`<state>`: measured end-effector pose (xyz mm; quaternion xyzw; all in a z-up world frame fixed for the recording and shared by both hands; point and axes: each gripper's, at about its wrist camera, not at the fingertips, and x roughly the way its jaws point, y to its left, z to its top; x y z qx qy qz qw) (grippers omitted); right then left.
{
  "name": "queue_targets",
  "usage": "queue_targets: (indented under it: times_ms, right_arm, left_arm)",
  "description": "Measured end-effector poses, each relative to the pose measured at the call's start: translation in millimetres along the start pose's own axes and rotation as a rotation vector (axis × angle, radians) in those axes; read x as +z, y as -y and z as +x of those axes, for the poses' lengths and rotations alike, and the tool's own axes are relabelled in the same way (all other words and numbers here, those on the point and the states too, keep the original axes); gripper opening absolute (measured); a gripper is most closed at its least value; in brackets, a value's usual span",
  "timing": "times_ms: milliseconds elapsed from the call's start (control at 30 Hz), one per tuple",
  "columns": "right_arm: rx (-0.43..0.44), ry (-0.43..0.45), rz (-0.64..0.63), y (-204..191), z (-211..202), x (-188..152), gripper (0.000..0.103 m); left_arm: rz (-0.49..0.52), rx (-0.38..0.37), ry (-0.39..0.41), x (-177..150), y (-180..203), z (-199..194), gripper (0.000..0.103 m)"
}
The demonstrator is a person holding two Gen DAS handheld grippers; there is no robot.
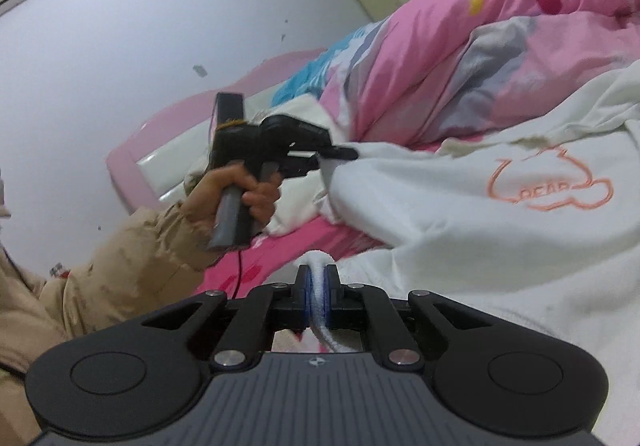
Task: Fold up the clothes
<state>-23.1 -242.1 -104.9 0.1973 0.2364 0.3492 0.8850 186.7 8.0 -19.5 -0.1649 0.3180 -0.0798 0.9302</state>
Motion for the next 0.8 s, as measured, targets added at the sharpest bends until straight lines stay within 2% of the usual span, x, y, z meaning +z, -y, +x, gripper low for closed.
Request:
queue_targets:
  times_ms: [167, 267, 400, 533, 600, 667, 800]
  right_arm:
    - [0.06, -0.014, 0.048, -1.9, 1.8, -9.0, 0.006]
    - [0.06, -0.047, 0.062, -0.5, 1.7, -19.0, 0.006]
    - [0.029, -0.111, 0.106, 9.3, 2.7, -35.1, 0.006]
    - [-0.004, -0.16, 0.109, 11.7, 2.9, -39.9, 0.006]
    - [-0.018, -0.18, 0.093, 9.7, 2.6, -38.4, 0.007]
    - [-0.033, -0.199, 0.078, 7.6, 2.3, -36.8, 0.009]
    - [-0.062, -0.239, 0.047, 3.6, 1.7, -33.7, 0.026]
  left_arm:
    - [-0.011, 0.03, 0.052, 3.6, -11.7, -1.1, 0.007]
    - [-0.018, 0.052, 0.063, 2.0, -20.2, 5.4, 0.007]
    - [-0.036, 0.046, -0.005, -6.1, -34.1, 24.1, 0.008]
    - [-0.103, 0.022, -0.078, -16.7, -51.7, 31.0, 0.013]
    - [-0.108, 0.005, -0.094, -20.9, -55.3, 26.0, 0.029]
    - [-0.106, -0.012, -0.105, -25.0, -57.4, 19.2, 0.039]
    - [-0.059, -0.043, -0.105, -35.7, -57.6, -6.8, 0.065]
